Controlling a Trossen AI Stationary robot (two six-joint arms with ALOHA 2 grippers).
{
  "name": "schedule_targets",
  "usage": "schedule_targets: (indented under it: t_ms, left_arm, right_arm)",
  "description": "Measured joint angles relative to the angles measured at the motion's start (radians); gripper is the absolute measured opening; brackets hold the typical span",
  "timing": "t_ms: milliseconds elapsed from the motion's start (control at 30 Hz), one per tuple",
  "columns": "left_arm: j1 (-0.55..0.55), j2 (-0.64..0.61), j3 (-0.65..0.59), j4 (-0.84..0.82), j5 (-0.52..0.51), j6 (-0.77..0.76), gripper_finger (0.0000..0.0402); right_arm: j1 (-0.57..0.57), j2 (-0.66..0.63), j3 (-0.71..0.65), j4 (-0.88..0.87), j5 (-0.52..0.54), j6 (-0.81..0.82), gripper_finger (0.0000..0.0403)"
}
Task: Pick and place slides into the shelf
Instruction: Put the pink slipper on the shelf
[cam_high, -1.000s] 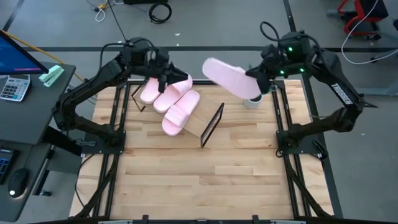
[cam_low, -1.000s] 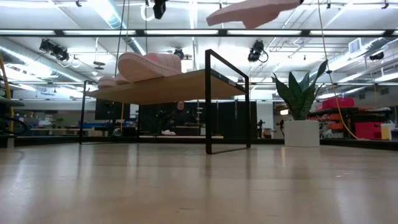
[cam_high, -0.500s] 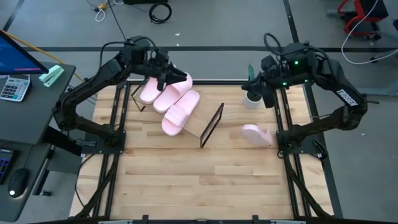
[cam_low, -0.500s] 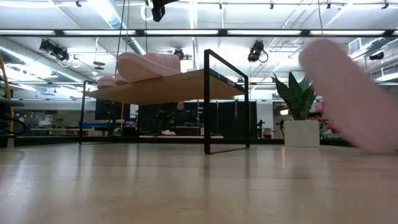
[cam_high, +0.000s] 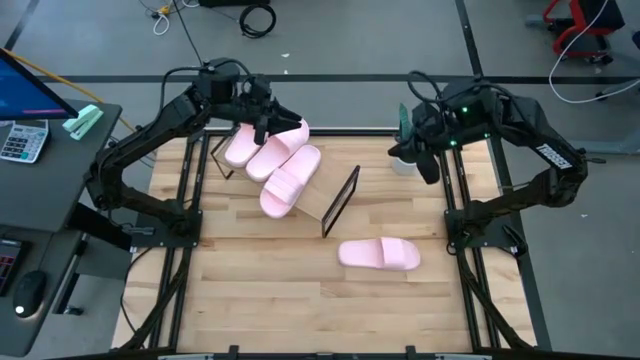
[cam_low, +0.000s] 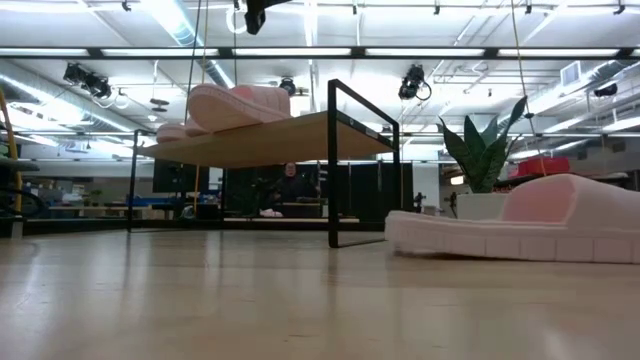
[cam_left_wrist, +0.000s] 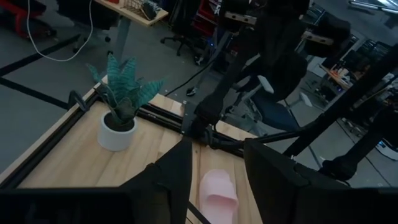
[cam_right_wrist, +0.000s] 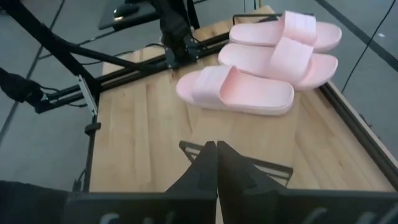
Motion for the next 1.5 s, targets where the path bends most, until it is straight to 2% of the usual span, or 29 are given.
schedule_targets:
  t_ms: [567,1000,1100,1200,1367,1500]
  left_arm:
    - [-0.009,0.0,0.0,-0.001,0.0,0.001,0.0149]
    - [-0.168,0.0,0.0,-0.09,0.03,0.215,0.0146]
    - [-0.216,0.0,0.0,-0.091,-0.002,0.253,0.014]
    - [-0.258,0.0,0.0,-0.1,-0.081,0.255,0.0134]
    - [-0.317,0.002,0.0,-0.172,-0.197,0.249,0.0136]
    - [-0.375,0.008,0.0,-0.211,-0.255,0.199,0.0143]
  right_arm:
    - [0.0,-0.002,0.0,-0.114,-0.146,-0.029,0.0]
    - [0.0,-0.002,-0.012,-0.189,-0.176,-0.054,0.0]
    - [0.001,-0.012,-0.067,-0.191,-0.211,-0.054,0.0]
    - [0.025,-0.031,-0.158,-0.184,-0.218,-0.055,0.0]
    - [0.101,-0.088,-0.368,-0.139,-0.228,-0.04,0.0]
    - [0.175,-0.149,-0.542,-0.061,-0.229,0.043,0.0]
